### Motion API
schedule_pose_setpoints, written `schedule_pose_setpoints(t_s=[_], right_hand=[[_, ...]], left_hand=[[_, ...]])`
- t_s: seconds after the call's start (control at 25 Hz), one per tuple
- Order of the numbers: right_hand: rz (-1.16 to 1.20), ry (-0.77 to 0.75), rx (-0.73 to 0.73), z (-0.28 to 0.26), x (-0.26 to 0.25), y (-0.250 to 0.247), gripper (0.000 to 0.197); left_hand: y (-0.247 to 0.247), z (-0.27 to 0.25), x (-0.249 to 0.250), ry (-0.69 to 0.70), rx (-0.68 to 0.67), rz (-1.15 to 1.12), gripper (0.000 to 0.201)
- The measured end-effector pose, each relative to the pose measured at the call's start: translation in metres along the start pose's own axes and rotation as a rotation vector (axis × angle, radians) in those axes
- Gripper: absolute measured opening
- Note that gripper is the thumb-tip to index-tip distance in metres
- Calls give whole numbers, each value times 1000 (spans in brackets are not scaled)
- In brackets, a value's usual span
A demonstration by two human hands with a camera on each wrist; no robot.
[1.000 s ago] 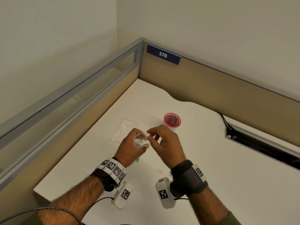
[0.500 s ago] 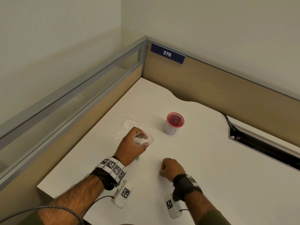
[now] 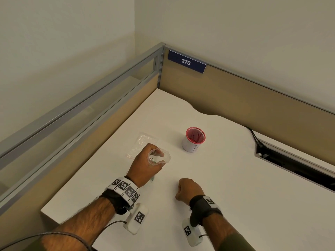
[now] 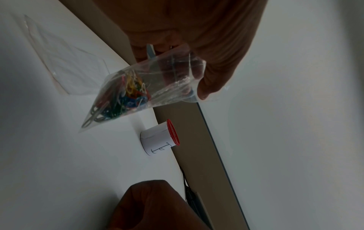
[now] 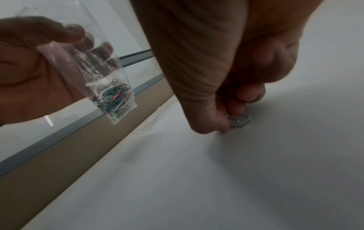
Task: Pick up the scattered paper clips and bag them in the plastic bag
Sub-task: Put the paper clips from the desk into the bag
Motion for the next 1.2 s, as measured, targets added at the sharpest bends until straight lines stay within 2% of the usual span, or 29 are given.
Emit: schedule_pose_setpoints(t_s=[0.12, 0.32, 0.4, 0.48, 0.6, 0.72, 0.8, 0.96, 1.12, 1.2], right_hand=[[89, -34, 99, -15, -3, -7, 12], [475, -270, 599, -65, -25, -95, 13], [578, -375, 729, -86, -45, -131, 10], [623, -441, 741, -96, -64, -147, 12], [511, -455, 676, -96, -82, -147, 5], [414, -435, 708, -94, -75, -149, 13], [329, -443, 669, -89, -73, -150, 19], [185, -437, 570, -81, -77, -147, 9], [279, -417, 592, -80, -68, -152, 2], [393, -372, 636, -81, -58, -159, 7]], left_hand=[[0, -1, 0, 5, -8, -2, 35], [4, -3, 0, 8, -14, 18, 35], [9, -3, 4, 21, -31, 27, 34], [16, -5, 10, 42, -53, 38, 34], [25, -6, 19, 75, -79, 52, 39], [31, -9, 25, 105, -87, 50, 41], [36, -11, 27, 105, -92, 53, 39], [46, -18, 26, 85, -123, 91, 40], [45, -25, 35, 115, -133, 1, 48], [38, -27, 37, 142, -85, -37, 52]])
Point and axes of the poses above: each hand's wrist, its own z-axis towards the middle knuckle, its own y-axis out of the palm, x = y × z, the point moved 6 cm from there along z, towards the middle knuckle, and after that the axes turned 6 degrees about -y, right-handed, at the moved point
